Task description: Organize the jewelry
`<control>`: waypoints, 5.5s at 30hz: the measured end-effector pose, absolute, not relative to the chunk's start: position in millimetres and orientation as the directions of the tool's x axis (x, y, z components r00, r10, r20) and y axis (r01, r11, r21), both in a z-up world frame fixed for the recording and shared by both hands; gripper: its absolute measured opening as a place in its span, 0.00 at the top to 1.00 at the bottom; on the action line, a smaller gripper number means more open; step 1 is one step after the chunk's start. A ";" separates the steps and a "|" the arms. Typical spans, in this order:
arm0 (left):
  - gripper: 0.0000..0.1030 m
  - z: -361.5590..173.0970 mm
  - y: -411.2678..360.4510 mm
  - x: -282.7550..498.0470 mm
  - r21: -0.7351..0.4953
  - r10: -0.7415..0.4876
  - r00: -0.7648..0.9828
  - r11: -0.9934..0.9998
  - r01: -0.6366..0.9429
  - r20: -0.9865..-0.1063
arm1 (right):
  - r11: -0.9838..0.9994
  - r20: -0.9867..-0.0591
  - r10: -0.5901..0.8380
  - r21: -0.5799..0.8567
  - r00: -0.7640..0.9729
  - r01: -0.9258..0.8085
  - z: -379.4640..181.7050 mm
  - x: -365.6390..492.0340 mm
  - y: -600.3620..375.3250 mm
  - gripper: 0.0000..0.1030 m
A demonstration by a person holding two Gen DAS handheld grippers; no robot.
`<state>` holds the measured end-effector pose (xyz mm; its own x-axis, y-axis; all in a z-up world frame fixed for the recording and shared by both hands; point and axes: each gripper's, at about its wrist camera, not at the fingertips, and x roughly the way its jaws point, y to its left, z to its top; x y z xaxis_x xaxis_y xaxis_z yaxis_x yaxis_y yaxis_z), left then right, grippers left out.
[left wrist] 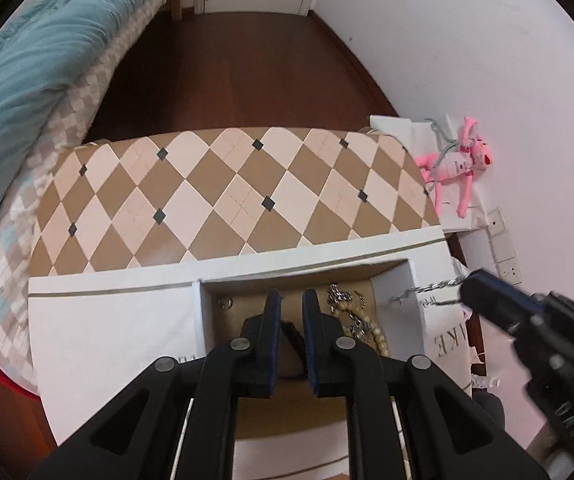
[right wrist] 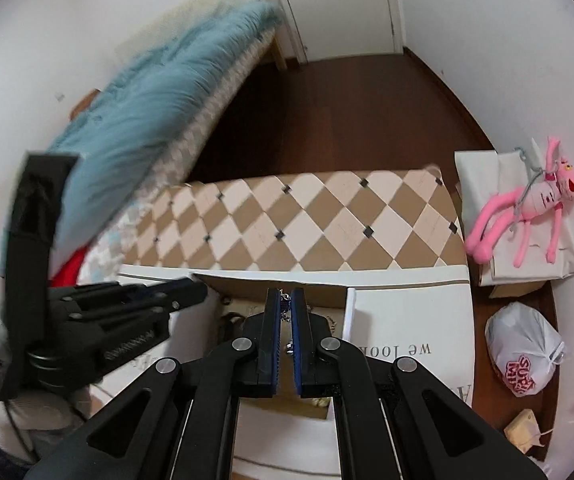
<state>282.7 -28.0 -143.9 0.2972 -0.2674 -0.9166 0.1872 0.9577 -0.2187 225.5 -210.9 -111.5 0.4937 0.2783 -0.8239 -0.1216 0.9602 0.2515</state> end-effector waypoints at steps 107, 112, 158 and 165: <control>0.00 18.9 9.0 104.5 -0.001 0.013 0.508 1.000 -0.027 -0.861 | 0.998 -0.787 -0.050 -0.013 0.615 0.064 45.5 69.4 -206.0 0.00; 0.00 5.5 9.9 118.6 0.014 0.023 0.477 1.000 -0.023 -0.879 | 0.997 -0.805 -0.067 -0.037 0.590 0.063 32.3 83.0 -204.5 0.00; 0.00 -15.1 7.3 129.9 0.024 0.022 0.431 1.000 0.000 -0.902 | 0.998 -0.862 -0.067 -0.055 0.503 0.040 -1.2 102.1 -205.3 0.00; 0.00 -15.8 9.0 128.3 0.020 0.019 0.430 1.000 -0.001 -0.903 | 0.997 -0.863 -0.071 -0.060 0.501 0.038 -2.4 102.2 -205.4 0.00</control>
